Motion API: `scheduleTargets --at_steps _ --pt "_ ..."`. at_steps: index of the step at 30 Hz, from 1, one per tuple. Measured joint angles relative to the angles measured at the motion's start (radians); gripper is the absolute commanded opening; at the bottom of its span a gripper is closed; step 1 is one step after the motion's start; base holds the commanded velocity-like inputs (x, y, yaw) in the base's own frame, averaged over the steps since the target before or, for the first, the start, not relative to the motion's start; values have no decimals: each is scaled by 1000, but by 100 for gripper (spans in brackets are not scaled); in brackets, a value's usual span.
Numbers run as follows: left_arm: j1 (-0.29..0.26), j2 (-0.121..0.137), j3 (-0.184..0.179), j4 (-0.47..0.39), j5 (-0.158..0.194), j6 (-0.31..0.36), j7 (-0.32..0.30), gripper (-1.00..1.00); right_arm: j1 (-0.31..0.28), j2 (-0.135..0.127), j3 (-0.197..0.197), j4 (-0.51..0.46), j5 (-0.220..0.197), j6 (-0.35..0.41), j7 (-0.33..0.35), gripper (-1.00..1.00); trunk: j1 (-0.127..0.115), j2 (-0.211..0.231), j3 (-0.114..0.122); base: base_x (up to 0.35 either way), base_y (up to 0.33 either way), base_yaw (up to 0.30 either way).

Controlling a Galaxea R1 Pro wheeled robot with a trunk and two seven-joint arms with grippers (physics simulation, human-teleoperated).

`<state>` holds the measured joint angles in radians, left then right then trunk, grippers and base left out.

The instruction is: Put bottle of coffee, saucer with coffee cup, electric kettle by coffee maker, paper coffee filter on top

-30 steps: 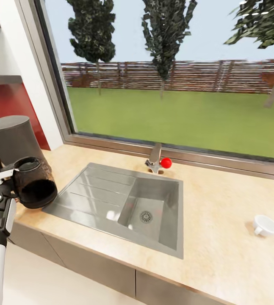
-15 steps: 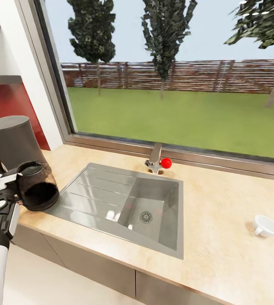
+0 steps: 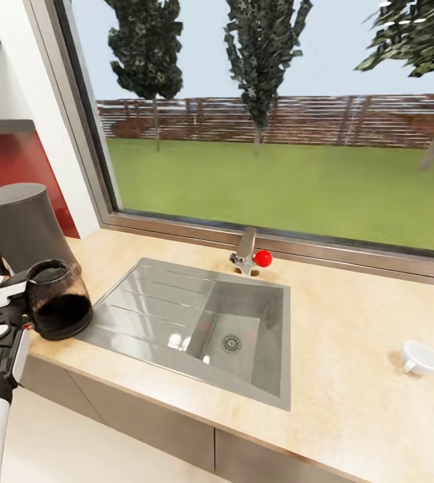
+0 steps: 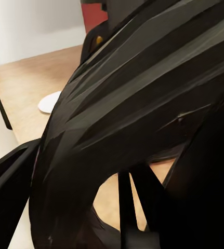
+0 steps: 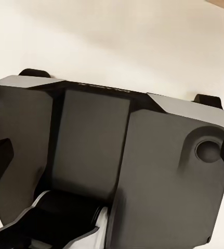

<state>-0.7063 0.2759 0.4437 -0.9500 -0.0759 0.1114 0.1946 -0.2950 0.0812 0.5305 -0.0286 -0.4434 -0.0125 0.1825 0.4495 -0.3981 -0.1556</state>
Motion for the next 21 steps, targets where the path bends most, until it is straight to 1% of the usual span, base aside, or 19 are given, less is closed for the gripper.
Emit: scheduleTargets --at_steps 14,15,21 --pt "1 0 0 9 -4 -1 -1 -100 0 0 0 0 0 0 0 100 0 0 0 0 0 0" --pt "1 0 0 9 -4 -2 -1 100 0 0 0 0 0 0 0 100 0 0 0 0 0 0" --pt "2 0 0 11 0 -4 1 100 0 0 0 0 0 0 0 100 0 0 0 0 0 0"
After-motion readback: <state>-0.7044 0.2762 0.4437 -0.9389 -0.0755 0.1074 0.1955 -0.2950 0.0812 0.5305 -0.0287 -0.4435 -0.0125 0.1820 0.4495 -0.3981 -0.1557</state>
